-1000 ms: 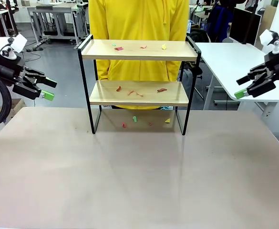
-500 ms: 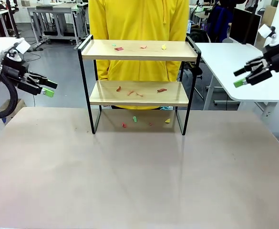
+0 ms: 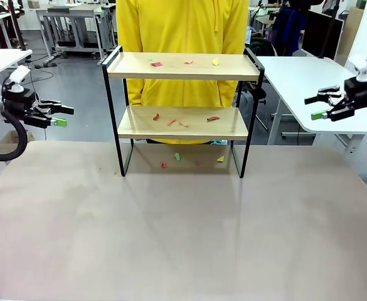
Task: Clean the shelf.
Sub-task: Pick up the Duster handed by the human.
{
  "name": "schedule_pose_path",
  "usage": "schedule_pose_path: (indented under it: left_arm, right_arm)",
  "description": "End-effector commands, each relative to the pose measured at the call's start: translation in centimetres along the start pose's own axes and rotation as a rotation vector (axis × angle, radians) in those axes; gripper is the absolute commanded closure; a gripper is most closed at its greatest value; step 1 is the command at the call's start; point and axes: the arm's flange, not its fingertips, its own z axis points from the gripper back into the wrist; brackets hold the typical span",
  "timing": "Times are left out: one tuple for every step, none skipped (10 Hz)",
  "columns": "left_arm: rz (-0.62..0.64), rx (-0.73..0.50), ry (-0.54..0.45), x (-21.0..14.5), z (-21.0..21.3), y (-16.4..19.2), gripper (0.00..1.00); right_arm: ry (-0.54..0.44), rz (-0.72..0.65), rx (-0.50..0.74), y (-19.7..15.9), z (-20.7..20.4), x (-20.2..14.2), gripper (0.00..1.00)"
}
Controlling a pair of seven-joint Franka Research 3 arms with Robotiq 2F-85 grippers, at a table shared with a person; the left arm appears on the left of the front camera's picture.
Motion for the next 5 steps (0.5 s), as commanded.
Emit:
schedule_pose_path:
  left_arm:
    - [-0.113, -0.015, -0.181, -1.8, 0.2, 0.1, 0.00]
    - [-0.135, -0.005, -0.202, -2.7, 0.0, 0.3, 0.00]
    - [-0.156, -0.009, -0.214, -3.3, -0.3, 0.6, 0.00]
    - [-0.164, -0.003, -0.242, -3.7, -0.5, 0.8, 0.00]
    - [-0.163, -0.005, -0.257, -3.9, -0.6, 0.9, 0.00]
  right_arm:
    - [-0.125, -0.018, 0.028, 0.3, -0.5, -0.4, 0.00]
    - [-0.136, -0.014, 0.010, 0.7, -0.7, -0.9, 0.00]
    - [-0.177, -0.022, -0.001, 0.7, -1.0, -1.1, 0.00]
    - [-0.182, -0.022, -0.017, 1.1, -1.0, -0.9, 0.00]
    - [-0.189, -0.028, -0.020, 1.1, -1.0, -1.0, 0.00]
